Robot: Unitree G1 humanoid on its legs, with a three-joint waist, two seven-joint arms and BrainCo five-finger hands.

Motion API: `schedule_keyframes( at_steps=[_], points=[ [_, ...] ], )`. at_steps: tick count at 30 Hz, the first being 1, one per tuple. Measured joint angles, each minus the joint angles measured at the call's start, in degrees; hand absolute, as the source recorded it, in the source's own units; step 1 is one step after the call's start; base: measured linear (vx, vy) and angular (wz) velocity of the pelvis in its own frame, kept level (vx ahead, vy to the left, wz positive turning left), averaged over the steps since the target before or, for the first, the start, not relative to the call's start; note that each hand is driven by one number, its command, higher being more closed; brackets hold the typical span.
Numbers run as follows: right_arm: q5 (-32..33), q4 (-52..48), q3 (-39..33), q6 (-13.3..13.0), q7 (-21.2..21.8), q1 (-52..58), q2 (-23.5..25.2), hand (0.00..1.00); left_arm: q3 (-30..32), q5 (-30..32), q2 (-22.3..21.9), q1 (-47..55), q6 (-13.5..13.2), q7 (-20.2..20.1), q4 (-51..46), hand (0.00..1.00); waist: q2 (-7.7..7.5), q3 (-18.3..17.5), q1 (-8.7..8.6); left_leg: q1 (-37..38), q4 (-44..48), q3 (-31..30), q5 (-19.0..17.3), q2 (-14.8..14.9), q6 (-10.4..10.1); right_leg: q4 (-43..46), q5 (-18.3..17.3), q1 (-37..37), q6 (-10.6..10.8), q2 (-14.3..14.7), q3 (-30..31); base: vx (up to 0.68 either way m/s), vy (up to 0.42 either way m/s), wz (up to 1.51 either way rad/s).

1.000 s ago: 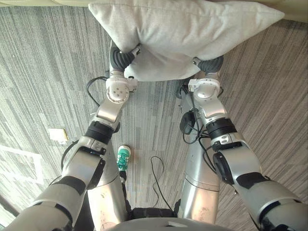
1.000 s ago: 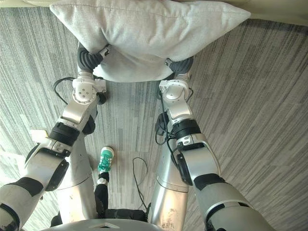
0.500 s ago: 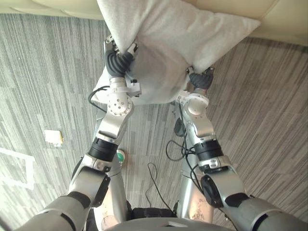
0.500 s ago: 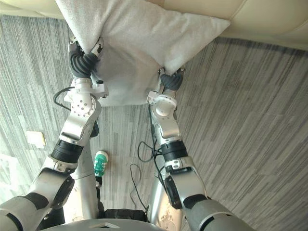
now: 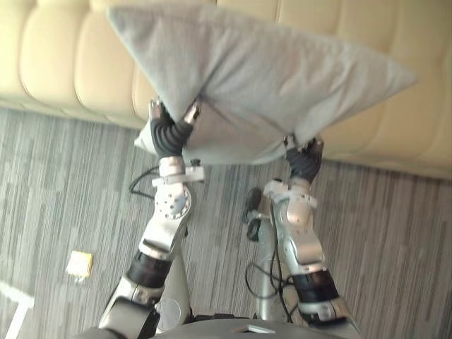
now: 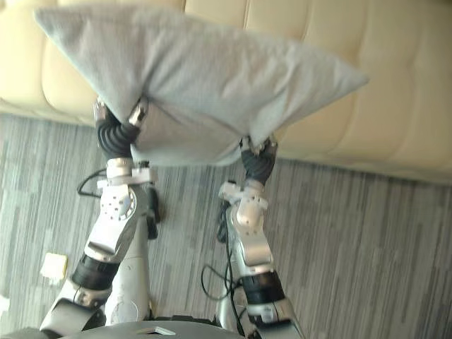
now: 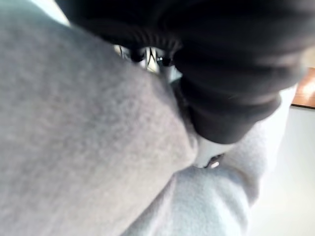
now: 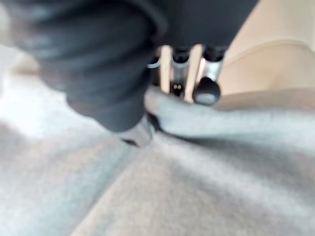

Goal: Pick up cushions and gather them together orderly.

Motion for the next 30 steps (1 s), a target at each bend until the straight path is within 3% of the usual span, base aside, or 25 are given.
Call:
schedule_keyframes(
  at_steps=[2,5,11,17,23,26,27,28,30],
  points=[
    [-0.8,-0.23,2.0,0.42,2.01,5.41,-1.04,1.0,0.01,-1.0,0.52,6.49,0.0,-0.8,-0.14,1.0,-0.38,-4.07,0.06,5.08,-2.36,1.38,-0.74,0.17,-0.32,-3.37,0.16,4.95,0.21,0.57,0.11,0.18,0.007,-0.14],
    [-2.26,-3.32,2.83,1.78,3.88,9.51,-1.13,1.0,0.1,-2.39,0.99,12.25,0.02,-0.99,-1.97,1.0,-0.51,-6.49,0.08,10.4,-5.26,2.51,-1.01,0.25,-0.74,-6.51,0.27,9.77,0.29,1.15,0.17,0.15,-0.009,-0.11],
    [-3.52,-9.09,2.44,1.46,7.46,13.26,-1.08,1.0,0.4,-5.03,1.18,20.25,-0.89,-3.77,-4.47,1.0,-0.46,-14.14,-0.36,20.85,-13.36,4.26,0.48,0.03,-1.93,-13.74,1.64,18.84,0.54,2.39,0.22,0.19,-0.014,-0.08],
    [-6.03,-9.09,2.0,1.45,7.73,13.26,-1.1,1.0,0.41,-5.51,1.22,22.61,-0.93,-4.82,-4.35,1.0,-0.36,-16.75,-0.93,26.94,-19.49,4.02,1.82,-1.51,-1.98,-19.63,3.08,25.21,1.22,2.6,0.08,0.12,0.017,0.04],
    [-8.87,-8.66,1.99,1.45,7.79,13.29,-1.15,1.0,0.42,-5.91,1.28,25.18,-0.93,-4.96,-2.5,1.0,-0.04,-16.86,-0.95,26.25,-15.59,-0.66,0.82,-2.0,-1.96,-21.79,3.17,29.36,1.52,2.55,-2.07,0.04,0.032,0.21],
    [-8.96,-8.68,2.37,1.18,7.77,13.31,-1.48,1.0,0.4,-6.47,1.21,27.76,-0.9,-5.38,-1.69,1.0,1.76,-16.05,-0.77,23.0,-4.86,-3.51,-2.19,-0.73,-2.34,-18.48,-0.13,30.71,1.14,3.02,-3.04,-0.04,0.009,0.19],
    [-8.96,-8.7,2.5,1.09,7.75,13.31,-1.73,1.0,0.4,-6.47,1.2,28.13,-0.9,-5.45,-1.68,1.0,2.09,-16.13,-0.69,22.97,-4.4,-3.67,-2.77,-0.61,-2.38,-17.83,-0.82,30.54,1.59,3.05,-3.03,-0.1,0.023,0.09],
    [-8.99,-8.73,2.63,0.63,7.75,13.33,-2.85,1.0,0.3,-6.47,1.09,28.95,-0.9,-5.64,-1.64,1.0,3.67,-17.06,-0.65,22.98,-5.31,-3.7,-5.53,-0.05,-2.12,-16.87,-1.37,29.68,1.91,3.46,-3.15,-0.08,0.042,0.02],
    [-9.51,-8.75,2.75,0.45,7.77,13.42,-3.25,1.0,0.37,-6.46,1.54,28.98,-0.87,-5.94,-1.34,1.0,4.05,-17.4,-0.48,23.19,-7.63,-3.2,-6.28,-1.09,-1.84,-16.97,-1.34,28.89,2.17,3.16,-1.46,-0.07,0.061,0.01]
  ],
)
